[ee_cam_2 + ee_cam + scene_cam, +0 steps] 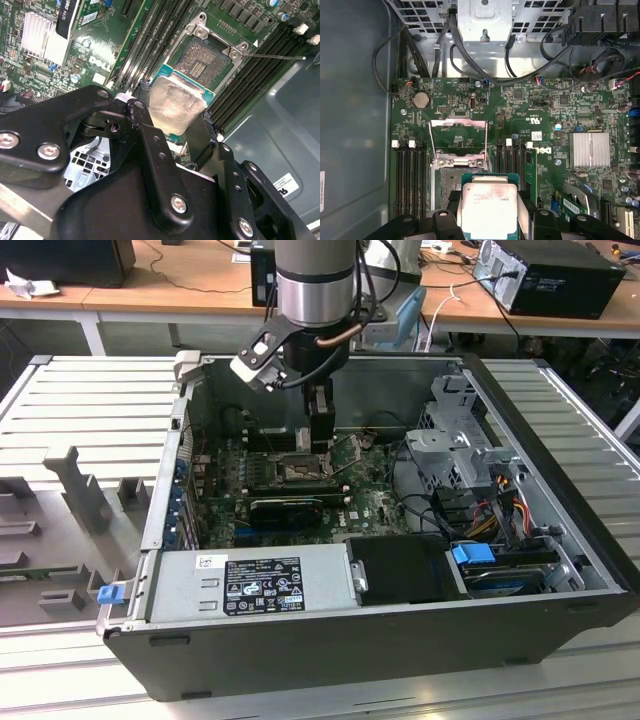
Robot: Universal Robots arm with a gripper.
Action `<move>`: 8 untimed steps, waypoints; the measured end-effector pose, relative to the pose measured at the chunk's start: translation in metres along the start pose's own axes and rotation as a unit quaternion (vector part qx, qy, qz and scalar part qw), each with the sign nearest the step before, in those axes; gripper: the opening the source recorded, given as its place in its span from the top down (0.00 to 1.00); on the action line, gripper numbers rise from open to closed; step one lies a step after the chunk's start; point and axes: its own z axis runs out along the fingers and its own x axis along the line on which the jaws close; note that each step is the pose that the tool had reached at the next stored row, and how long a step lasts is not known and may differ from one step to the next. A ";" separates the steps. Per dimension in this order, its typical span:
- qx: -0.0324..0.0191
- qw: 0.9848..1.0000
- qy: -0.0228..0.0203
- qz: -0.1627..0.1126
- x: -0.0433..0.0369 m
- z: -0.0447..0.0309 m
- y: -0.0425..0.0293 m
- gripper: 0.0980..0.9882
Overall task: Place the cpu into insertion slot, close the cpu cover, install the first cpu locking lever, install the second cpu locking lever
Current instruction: 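Place the cpu into insertion slot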
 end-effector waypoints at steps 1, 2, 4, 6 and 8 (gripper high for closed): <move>0.000 1.000 0.000 0.000 0.0000 0.0006 0.0000 0.52; 0.000 1.000 0.000 0.000 0.0000 0.0013 -0.0001 0.52; 0.000 1.000 0.000 0.000 0.0000 0.0025 -0.0002 0.52; 0.000 1.000 0.000 0.000 -0.0001 0.0037 -0.0003 0.52; 0.000 1.000 0.000 0.000 -0.0001 0.0048 -0.0004 0.52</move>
